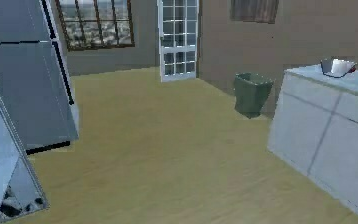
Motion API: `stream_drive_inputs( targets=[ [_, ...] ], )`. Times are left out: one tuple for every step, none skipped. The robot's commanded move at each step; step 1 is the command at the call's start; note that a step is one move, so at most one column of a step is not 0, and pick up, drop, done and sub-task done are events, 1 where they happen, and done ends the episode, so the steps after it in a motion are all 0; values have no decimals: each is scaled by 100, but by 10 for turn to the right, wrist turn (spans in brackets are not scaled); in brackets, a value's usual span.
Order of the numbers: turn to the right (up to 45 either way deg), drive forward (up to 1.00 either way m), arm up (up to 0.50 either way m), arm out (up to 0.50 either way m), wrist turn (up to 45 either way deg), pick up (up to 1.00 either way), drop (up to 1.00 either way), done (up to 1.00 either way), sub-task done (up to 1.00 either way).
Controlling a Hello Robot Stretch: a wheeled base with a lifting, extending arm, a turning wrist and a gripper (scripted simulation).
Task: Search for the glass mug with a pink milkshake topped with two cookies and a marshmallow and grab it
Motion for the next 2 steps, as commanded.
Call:
stream_drive_inputs(
  targets=[
    [450, 0, 0, 0, 0, 0, 0, 0, 0],
    [120, 0, 0, 0, 0, 0, 0, 0, 0]
  ],
)
